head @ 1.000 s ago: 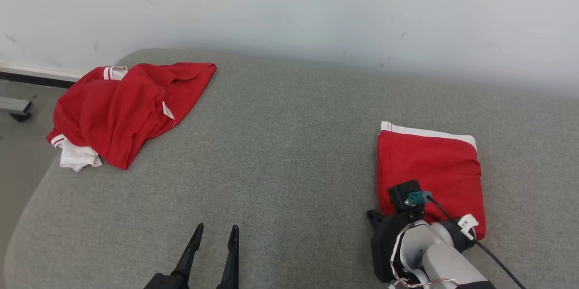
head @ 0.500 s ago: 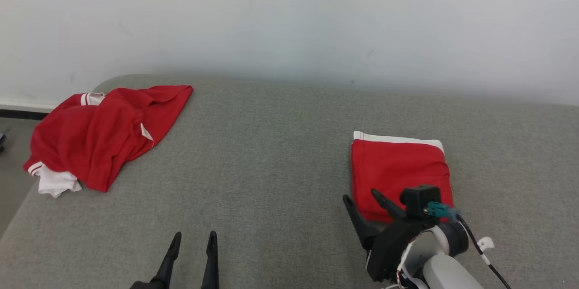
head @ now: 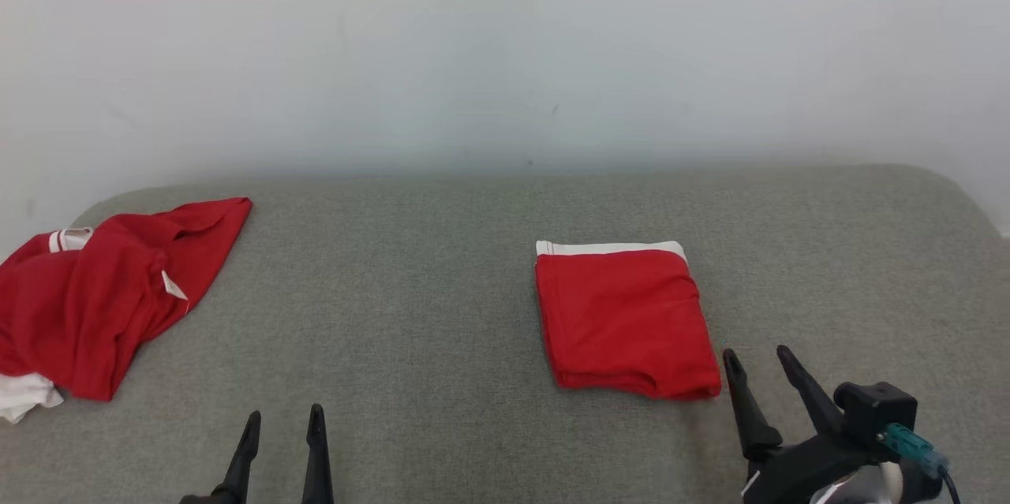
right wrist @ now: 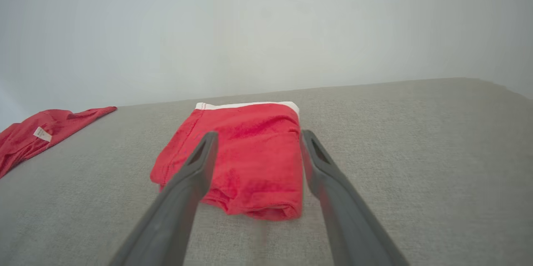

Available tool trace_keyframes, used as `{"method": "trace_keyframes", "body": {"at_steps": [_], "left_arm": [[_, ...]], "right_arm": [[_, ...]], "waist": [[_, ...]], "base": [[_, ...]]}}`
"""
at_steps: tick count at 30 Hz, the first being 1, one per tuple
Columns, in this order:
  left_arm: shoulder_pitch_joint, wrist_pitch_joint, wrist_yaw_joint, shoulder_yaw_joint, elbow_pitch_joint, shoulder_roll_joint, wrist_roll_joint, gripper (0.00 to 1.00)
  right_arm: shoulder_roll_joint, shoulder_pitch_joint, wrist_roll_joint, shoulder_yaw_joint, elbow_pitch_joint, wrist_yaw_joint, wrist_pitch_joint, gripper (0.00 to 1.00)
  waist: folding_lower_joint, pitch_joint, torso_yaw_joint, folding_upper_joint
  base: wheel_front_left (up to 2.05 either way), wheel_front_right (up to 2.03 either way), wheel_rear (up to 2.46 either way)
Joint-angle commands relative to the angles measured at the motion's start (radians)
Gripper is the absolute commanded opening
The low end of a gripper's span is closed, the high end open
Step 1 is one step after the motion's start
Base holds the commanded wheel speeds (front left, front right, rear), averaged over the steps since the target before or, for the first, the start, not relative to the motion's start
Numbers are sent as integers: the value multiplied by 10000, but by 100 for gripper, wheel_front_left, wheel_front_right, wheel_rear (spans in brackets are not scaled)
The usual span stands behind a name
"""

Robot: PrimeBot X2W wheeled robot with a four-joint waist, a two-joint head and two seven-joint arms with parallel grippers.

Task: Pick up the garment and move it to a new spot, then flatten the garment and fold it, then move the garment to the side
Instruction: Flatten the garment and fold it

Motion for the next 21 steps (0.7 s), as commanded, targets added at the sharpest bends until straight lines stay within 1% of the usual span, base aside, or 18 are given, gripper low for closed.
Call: {"method": "trace_keyframes", "body": {"at_steps": [1,5,10,15,21], "left_arm": [[114,-30,-55,129,121,-10,49,100],[157,-30,-187,415,322,-10,117,100],[169,-30,-451,714,721,-7,227,100],[216,-30,-591,956,964,-9,323,100],[178,-30,-707,1034,1377,-8,380,100]], "right_arm": [[-94,255,-99,-226,-93,-23,-130,100],[-273,525,-180,-531,-93,-23,-281,100],[-510,685,-112,-585,216,-23,-491,100],[-630,785,-29,-476,518,-23,-733,100],[-593,806,216,-530,998,-23,-930,100]], "waist": [[1,-161,-357,0],[1,-221,-517,0],[1,-289,-586,0],[1,-311,-613,0],[1,-277,-616,0]], "base": [[0,0,0],[0,0,0],[0,0,0],[0,0,0],[0,0,0]]}}
